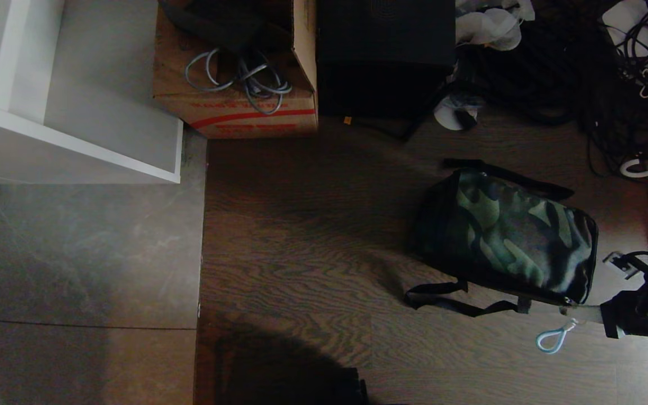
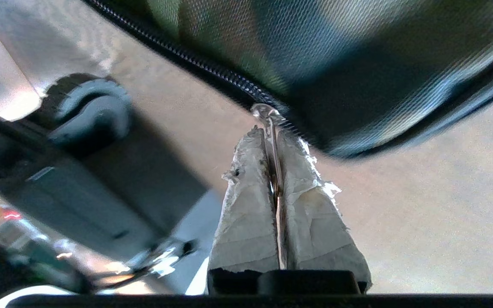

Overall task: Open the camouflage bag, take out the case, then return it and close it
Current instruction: Open the top of the storage box

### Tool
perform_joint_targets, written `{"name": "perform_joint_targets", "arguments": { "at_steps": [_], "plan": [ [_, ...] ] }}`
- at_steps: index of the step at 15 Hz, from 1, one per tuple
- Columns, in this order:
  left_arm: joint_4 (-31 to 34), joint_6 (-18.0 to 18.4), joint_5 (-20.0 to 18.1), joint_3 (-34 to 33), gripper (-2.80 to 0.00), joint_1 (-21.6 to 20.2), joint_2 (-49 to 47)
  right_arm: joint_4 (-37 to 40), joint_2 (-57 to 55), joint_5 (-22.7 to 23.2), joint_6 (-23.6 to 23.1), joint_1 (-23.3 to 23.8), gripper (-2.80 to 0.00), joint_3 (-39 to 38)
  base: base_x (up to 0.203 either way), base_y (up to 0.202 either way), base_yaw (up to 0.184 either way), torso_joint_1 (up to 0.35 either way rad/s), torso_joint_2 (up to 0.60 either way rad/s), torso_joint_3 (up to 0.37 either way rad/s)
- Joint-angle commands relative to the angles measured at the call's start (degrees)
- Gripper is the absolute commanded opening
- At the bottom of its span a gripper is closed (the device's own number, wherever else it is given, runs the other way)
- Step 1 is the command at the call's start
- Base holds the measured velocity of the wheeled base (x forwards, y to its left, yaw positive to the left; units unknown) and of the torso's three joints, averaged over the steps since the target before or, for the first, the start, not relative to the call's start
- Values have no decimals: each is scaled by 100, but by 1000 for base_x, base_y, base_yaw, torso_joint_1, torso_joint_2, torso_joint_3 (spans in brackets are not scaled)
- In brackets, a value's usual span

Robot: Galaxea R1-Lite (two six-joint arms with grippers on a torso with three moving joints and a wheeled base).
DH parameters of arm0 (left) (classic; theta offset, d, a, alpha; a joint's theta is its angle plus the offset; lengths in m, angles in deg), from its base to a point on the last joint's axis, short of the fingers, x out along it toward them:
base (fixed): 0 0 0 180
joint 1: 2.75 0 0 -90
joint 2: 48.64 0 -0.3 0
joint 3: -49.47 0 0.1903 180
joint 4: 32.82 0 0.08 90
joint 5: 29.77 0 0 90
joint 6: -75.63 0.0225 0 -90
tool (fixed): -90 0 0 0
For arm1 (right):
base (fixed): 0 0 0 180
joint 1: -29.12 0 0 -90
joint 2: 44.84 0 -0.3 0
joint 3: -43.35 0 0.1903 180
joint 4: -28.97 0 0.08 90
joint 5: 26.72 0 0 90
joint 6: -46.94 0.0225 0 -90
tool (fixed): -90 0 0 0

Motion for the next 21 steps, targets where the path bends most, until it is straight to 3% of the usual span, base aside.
{"name": "perform_joint_targets", "arguments": {
  "at_steps": [1, 6, 13, 16, 21],
  "plan": [
    [-2, -1, 0, 0, -280, 0, -9, -227, -284, -7, -249, 86, -280, -4, 0, 0, 0, 0, 0, 0],
    [-2, -1, 0, 0, -280, 0, -9, -175, -536, -242, -1138, 436, -280, 40, 0, 0, 0, 0, 0, 0],
    [-2, -2, 0, 0, -280, 0, -6, -175, -727, -270, -1246, 605, -280, 378, 0, 0, 0, 0, 0, 0],
    [-2, -1, 0, 0, -280, 0, -9, -149, -862, -245, -1717, 743, -280, 471, 0, 0, 0, 0, 0, 0],
    [-2, -1, 0, 0, -280, 0, -9, -95, -983, -206, -1727, 744, -280, 710, 0, 0, 0, 0, 0, 0]
  ]
}}
